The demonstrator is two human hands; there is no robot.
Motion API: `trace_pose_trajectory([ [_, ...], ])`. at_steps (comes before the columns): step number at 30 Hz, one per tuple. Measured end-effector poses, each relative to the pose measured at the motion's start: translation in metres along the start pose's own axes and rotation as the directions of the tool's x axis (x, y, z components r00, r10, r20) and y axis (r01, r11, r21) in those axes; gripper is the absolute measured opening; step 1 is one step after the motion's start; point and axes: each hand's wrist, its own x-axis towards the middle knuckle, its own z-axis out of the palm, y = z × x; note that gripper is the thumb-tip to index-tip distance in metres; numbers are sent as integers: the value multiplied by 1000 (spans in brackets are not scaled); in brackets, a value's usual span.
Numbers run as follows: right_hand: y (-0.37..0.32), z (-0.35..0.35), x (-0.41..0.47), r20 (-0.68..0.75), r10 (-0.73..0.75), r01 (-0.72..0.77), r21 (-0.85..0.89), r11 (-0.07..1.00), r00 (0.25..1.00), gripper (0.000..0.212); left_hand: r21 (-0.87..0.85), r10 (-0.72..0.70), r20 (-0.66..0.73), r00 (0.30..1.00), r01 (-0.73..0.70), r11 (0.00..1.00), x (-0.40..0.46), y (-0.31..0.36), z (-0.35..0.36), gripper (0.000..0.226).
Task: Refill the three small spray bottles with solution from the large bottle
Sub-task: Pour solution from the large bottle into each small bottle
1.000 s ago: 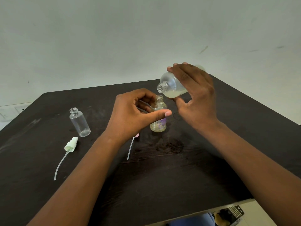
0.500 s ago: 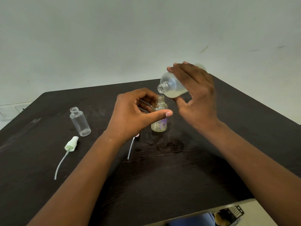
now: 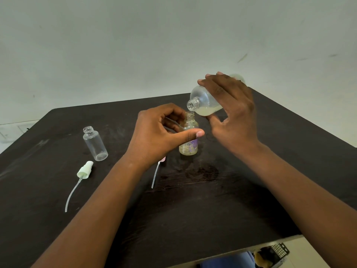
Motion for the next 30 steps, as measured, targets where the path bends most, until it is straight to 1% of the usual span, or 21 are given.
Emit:
trace_pose_trajectory([
  [30,-2,-1,1,18,-1,1,1,1000,1000,72,15,23,1,1000,-23,1000,0,-3,1,42],
])
